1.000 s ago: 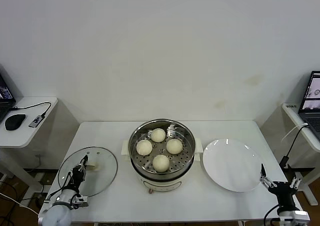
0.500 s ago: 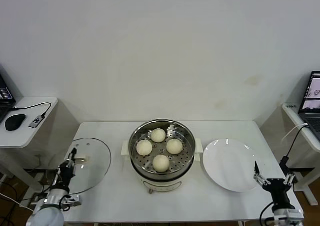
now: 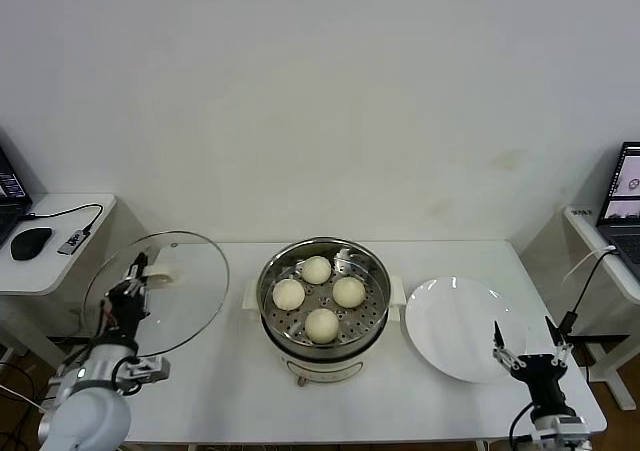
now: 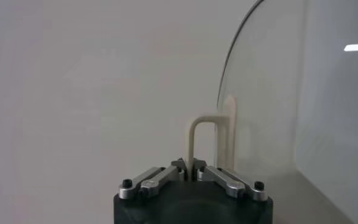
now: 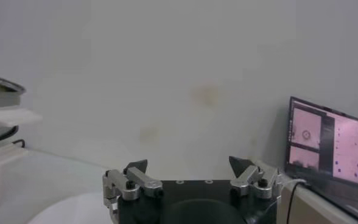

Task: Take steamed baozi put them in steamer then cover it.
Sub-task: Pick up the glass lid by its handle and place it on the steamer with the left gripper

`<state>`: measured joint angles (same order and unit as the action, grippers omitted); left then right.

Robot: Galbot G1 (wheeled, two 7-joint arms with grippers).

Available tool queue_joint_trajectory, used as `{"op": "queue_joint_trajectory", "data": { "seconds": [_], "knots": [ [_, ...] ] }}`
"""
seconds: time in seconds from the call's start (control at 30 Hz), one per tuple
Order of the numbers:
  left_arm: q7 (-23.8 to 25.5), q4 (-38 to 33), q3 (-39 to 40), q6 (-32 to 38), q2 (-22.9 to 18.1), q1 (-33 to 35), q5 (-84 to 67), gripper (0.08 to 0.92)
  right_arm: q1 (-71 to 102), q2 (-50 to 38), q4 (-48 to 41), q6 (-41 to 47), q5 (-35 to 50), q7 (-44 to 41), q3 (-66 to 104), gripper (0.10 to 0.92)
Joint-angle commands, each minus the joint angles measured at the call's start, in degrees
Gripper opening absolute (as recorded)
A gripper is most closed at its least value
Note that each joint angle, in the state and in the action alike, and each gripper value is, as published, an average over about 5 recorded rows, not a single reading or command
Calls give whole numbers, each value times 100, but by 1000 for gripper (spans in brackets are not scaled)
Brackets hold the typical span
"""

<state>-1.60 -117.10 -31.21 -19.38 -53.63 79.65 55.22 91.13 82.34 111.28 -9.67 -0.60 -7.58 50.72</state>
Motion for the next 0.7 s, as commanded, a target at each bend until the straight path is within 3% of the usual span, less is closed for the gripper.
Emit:
{"op": "queue_joint_trajectory", "data": {
  "seconds": [0.03,0.33,0.7],
  "knots": [
    [640,-498,2209,-1122,744,-1562,-147,141,-185,279,-20,67,-608,37,-216,823],
    [1553,-89,3533,-1609,-339,-2909,922,141,-327,503,-134,167,-1052,202,-224,823],
    [2174,337,4047,-1888,-1448,-3158,1842,141,-345,515,-201,187,-1111,212,-197,823]
  ]
}}
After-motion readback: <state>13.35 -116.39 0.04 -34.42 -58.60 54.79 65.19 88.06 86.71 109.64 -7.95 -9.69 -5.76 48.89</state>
